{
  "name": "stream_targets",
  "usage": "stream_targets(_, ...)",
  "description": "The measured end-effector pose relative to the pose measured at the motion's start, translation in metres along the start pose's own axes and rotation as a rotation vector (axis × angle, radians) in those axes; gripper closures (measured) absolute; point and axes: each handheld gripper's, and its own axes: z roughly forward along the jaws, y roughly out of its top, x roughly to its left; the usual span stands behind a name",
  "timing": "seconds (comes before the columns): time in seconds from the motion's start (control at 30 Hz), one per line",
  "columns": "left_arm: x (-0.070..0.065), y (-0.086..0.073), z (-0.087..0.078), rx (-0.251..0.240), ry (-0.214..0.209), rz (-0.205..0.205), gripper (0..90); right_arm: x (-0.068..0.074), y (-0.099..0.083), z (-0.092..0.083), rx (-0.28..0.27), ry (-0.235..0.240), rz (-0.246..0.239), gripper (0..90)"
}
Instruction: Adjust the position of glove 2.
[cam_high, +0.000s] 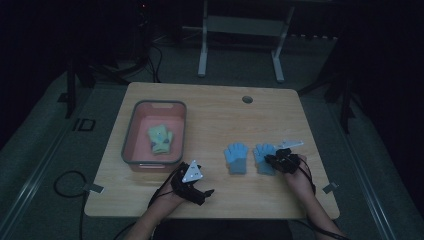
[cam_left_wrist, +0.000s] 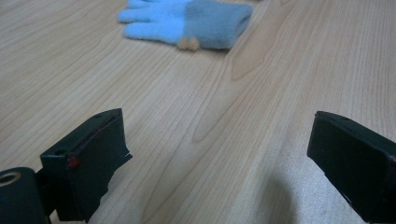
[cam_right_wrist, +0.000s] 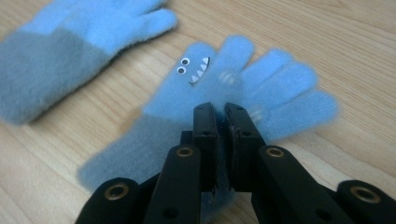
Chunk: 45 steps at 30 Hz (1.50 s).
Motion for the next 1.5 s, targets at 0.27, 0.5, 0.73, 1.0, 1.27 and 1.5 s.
stream_targets(0.27, -0.001, 0.0, 0.0, 0.004, 0.006, 0.007, 4.7, 0.005, 0.021, -0.03, -0.079, -0.024, 0.023, 84.9)
stream_targets(0.5, -0.001, 0.0, 0.0, -0.001, 0.003, 0.003, 4.7, 0.017, 0.052, -0.057, -0.162, -0.017, 0.001, 85.0)
stream_targets(0.73, -0.001, 0.0, 0.0, -0.002, 0.003, 0.006, 4.7, 0.038, 0.072, -0.056, -0.192, 0.028, -0.028, 84.9)
stream_targets(1.0, -0.001, 0.0, 0.0, -0.004, 0.002, 0.005, 4.7, 0.067, 0.08, -0.03, -0.158, 0.106, -0.068, 84.8)
stream_targets(1.27, -0.001, 0.0, -0.002, -0.029, 0.002, 0.018, 4.7, 0.075, 0.072, -0.005, -0.088, 0.171, -0.059, 84.6)
stream_targets(1.5, -0.001, 0.0, -0.002, -0.036, -0.001, 0.019, 4.7, 0.074, 0.066, 0.012, -0.041, 0.189, -0.054, 84.1)
